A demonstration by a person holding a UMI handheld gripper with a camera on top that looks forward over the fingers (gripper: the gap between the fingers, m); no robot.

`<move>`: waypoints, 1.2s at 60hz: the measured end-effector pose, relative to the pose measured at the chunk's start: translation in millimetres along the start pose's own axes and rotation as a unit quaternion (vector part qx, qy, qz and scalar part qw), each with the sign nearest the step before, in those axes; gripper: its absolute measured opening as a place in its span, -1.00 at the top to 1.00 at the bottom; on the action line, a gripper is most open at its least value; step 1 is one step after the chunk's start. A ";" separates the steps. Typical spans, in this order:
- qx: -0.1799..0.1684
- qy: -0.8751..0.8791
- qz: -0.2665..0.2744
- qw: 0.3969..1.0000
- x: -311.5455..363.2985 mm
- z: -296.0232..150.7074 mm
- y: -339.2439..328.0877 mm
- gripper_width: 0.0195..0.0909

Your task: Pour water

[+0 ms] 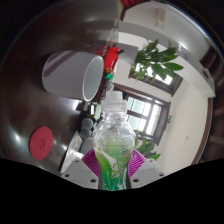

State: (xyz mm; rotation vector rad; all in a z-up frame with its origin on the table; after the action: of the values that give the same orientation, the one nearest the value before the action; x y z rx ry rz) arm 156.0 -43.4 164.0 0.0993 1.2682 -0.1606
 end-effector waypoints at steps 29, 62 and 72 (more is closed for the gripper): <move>0.020 -0.073 0.010 0.997 -11.1 -7.7 -0.7 0.60; -0.040 0.737 -0.171 0.652 -9.3 34.4 -13.5 0.60; -0.039 0.784 -0.199 0.587 20.7 32.1 -0.6 0.60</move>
State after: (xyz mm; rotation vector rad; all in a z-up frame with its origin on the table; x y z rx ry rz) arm 192.1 -50.6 153.6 -0.1999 3.1153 -0.4546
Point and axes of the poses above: the point between the fingertips, and its own axes, seen from behind it with the camera up: x to the left, z down, y forward, the way the camera looks, the point moved 10 cm from there along -y, backward, against the way the camera looks, and after that the axes turned 7 degrees about x, right-handed, at the moved point
